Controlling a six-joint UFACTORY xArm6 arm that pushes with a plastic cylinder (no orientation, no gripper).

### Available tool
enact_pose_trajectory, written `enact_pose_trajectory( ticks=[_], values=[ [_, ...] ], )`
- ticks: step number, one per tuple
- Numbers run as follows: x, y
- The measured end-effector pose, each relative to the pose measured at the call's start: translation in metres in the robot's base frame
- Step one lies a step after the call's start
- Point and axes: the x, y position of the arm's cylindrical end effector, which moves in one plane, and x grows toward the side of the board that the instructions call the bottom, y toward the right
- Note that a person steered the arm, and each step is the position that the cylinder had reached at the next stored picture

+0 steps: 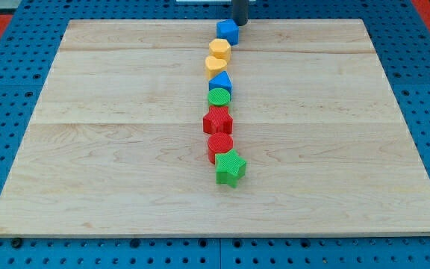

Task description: Point your arm to bottom right

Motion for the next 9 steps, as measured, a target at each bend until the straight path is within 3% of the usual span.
enact_pose_trajectory(
  ticks=[2, 3, 5, 6, 7, 9],
  values=[
    [0.012, -0.022],
    [0.017, 0.000],
    [0.059, 0.175],
    [0.101, 0.230],
    [0.145, 0.275],
    [0.220, 0.306]
  ],
)
